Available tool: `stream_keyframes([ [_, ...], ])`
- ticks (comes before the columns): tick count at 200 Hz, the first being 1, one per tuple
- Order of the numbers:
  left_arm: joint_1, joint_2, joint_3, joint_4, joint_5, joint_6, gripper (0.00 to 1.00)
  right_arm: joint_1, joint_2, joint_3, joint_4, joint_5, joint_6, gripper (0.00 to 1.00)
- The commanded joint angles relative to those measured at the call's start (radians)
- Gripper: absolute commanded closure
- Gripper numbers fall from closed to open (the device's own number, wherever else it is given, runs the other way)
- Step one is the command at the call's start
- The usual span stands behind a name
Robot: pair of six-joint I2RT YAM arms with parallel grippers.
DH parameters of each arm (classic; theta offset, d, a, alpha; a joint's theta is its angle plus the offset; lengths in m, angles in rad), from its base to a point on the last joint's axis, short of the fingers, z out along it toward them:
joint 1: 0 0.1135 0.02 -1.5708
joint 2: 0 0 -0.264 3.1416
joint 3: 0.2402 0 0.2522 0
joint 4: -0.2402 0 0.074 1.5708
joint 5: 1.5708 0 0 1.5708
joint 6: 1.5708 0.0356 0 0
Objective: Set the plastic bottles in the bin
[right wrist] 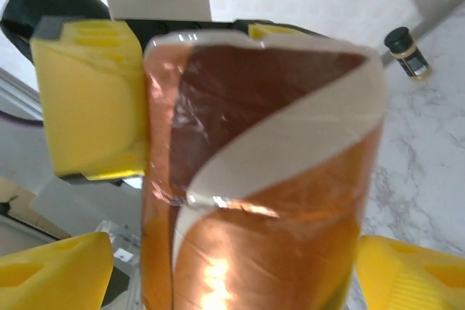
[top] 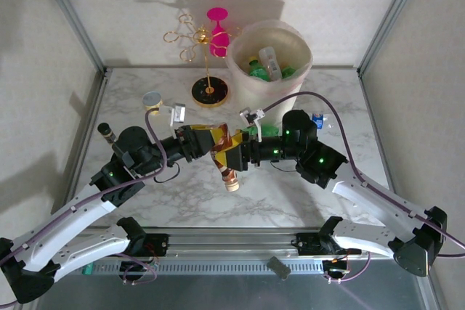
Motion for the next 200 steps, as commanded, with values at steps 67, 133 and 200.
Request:
stream_keyframes([
  [67, -0.018, -0.005, 0.052, 0.065, 0.035, 0.002, 0.34, 0.009, -0.044, -0.046, 0.096, 0.022, 0.032, 0.44],
  [133, -0.019, -0.080, 0.110, -0.119, -0.269, 0.114, 0.00, 0.008, -0.115, -0.057, -0.015, 0.226, 0.000, 0.50],
  [200, -0.019, -0.118, 0.072, -0.412, -0.731, 0.192, 0.01, -0.070, -0.031, 0.173, -0.368, 0.707, -0.092, 0.51],
])
